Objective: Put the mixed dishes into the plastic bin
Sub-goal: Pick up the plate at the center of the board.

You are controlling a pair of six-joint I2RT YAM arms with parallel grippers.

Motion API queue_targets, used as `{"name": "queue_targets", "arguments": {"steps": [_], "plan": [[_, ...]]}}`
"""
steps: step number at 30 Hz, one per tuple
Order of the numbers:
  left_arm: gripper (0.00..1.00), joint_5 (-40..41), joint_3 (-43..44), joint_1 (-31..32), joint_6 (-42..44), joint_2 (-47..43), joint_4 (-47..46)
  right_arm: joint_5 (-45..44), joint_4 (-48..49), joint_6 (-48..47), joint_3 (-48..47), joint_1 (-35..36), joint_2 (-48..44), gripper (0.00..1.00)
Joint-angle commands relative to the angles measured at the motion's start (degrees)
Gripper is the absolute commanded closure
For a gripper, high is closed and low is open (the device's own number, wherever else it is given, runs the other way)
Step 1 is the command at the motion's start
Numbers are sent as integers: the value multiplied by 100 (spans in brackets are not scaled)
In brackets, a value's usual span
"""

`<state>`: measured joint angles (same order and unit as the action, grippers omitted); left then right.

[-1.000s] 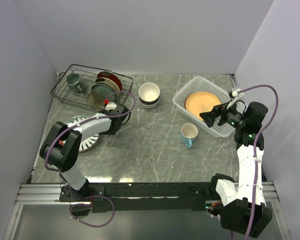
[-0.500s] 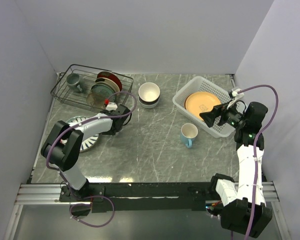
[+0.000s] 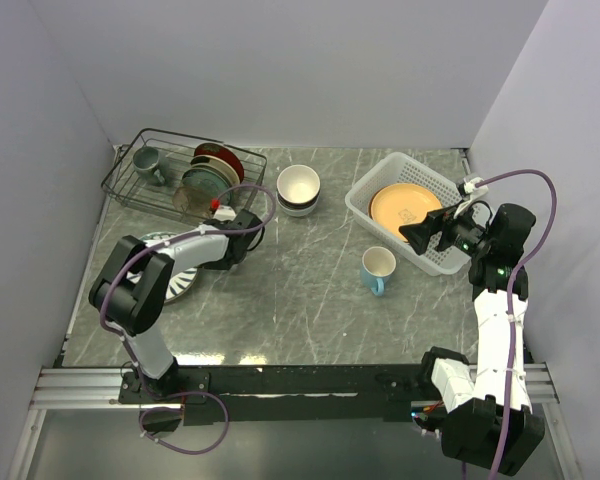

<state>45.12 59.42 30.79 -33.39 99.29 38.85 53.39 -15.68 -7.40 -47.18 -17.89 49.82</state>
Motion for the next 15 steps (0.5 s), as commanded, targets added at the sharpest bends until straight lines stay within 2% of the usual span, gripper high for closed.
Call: {"name": "queue_targets", "arguments": {"steps": [1, 6, 10, 15], "plan": [[53, 172, 158, -90, 34, 38, -35, -4, 74, -86, -107, -39, -87, 0], [59, 146, 149, -143, 95, 109, -79, -12, 74, -86, -107, -39, -87, 0], [78, 102, 132, -143, 122, 65, -123, -12, 74, -86, -116, -39, -95, 0], [87, -30, 61, -143, 166, -190, -194, -21, 65, -86, -116, -39, -78, 0]]}}
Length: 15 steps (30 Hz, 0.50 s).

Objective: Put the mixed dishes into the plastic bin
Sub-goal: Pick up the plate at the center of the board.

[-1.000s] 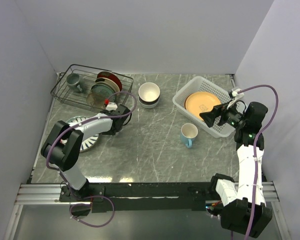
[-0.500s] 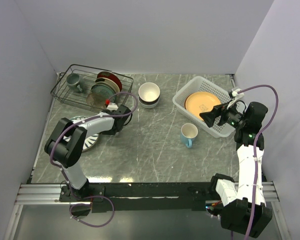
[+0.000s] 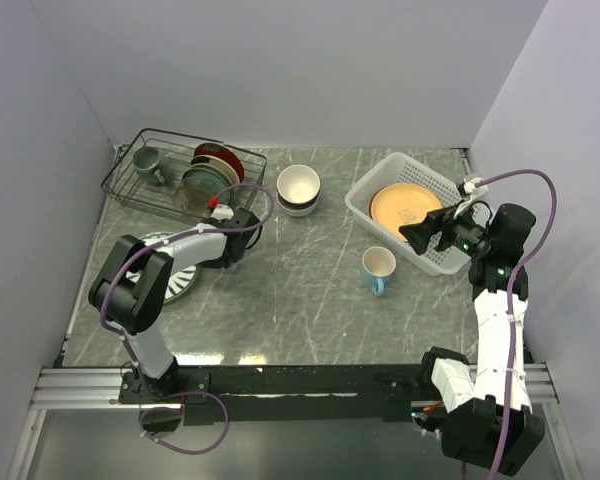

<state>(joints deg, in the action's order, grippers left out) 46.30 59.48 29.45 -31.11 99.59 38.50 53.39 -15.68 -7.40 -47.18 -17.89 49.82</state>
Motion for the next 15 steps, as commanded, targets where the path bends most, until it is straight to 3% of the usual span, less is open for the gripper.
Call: {"name": "queue_targets", "arguments": {"steps": [1, 7, 15], "plan": [[89, -191, 46, -1, -53, -256, -167, -21, 65, -86, -116, -39, -78, 0], [97, -455, -24, 8, 0, -511, -220, -39, 74, -95, -107, -39, -60, 0], [99, -754, -60, 17, 0, -783, -211, -48, 74, -95, -107, -39, -52, 0]]}}
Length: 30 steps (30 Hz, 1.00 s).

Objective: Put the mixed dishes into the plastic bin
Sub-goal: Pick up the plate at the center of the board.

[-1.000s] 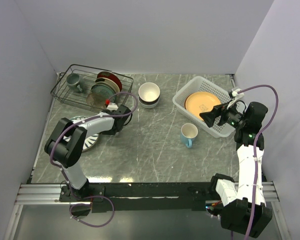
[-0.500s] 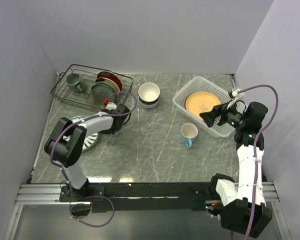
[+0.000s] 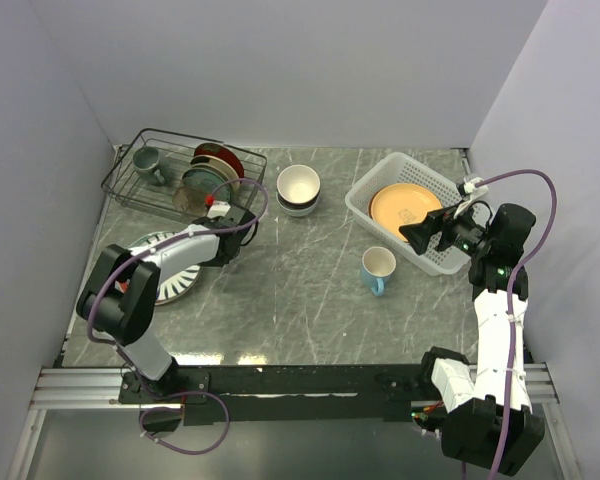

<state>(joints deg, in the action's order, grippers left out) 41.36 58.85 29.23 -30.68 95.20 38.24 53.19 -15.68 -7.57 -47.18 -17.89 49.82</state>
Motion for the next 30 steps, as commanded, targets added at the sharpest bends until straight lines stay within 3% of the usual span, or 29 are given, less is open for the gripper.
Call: {"name": "queue_targets", "arguments": {"steps": [1, 12, 21, 30], "plan": [[99, -330, 12, 30, -35, -379, -185, -28, 74, -78, -107, -48, -52, 0], [99, -340, 21, 65, -26, -800, -27, -19, 65, -86, -107, -39, -60, 0], [99, 240, 100, 293, 18, -1345, 315, 16, 92, -78, -90, -39, -52, 0], [99, 1180, 434, 653, 0, -1329, 1018, 25, 92, -78, -81, -39, -8, 0]]}}
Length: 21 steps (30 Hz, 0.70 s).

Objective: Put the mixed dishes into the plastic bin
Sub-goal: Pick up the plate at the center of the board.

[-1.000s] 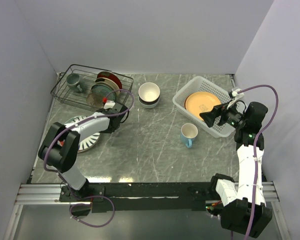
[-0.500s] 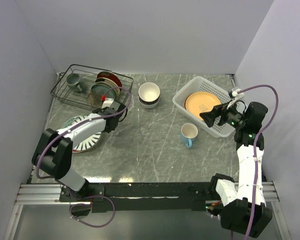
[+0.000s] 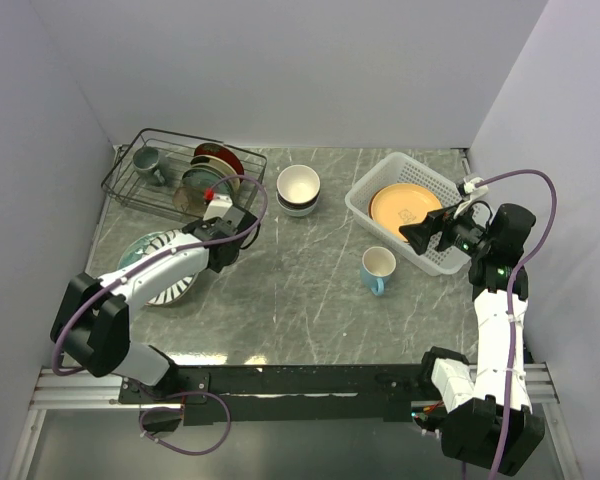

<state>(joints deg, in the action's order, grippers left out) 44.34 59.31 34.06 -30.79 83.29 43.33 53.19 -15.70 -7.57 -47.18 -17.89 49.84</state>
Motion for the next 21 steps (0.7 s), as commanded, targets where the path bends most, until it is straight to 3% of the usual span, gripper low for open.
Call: {"name": "queue_targets", "arguments": {"steps": [1, 14, 21], "plan": [[99, 997, 406, 206, 11, -128, 597, 25, 111, -78, -81, -48, -10, 0], [99, 1350, 687, 470, 29, -269, 931, 86, 112, -78, -63, -39, 52, 0], [99, 1113, 652, 478, 29, -462, 729, 727, 234, 19, 59, -13, 87, 0]]}}
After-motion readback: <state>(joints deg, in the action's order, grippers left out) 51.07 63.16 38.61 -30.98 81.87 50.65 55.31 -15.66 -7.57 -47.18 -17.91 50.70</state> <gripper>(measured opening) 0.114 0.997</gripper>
